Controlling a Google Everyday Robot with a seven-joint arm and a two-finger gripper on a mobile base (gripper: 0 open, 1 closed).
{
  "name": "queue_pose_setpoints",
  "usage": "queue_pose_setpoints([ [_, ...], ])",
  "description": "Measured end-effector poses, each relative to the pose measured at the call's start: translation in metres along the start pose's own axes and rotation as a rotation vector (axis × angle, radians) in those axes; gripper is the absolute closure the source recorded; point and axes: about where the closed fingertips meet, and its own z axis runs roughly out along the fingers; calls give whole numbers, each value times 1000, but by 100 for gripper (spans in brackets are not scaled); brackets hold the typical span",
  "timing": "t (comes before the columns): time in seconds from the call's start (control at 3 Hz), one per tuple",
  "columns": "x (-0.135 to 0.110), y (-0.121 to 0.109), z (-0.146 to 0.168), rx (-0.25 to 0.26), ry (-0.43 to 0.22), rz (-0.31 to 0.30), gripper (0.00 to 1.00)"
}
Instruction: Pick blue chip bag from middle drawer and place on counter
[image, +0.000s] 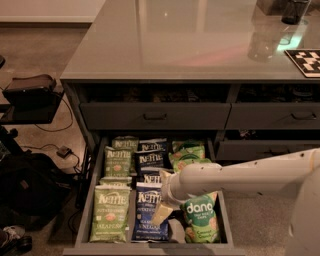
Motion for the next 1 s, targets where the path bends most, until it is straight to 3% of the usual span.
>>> queue_pose_setpoints([
  [0.67,16,1,56,-47,19,-50,0],
  [1.0,18,0,68,-69,-15,-51,0],
])
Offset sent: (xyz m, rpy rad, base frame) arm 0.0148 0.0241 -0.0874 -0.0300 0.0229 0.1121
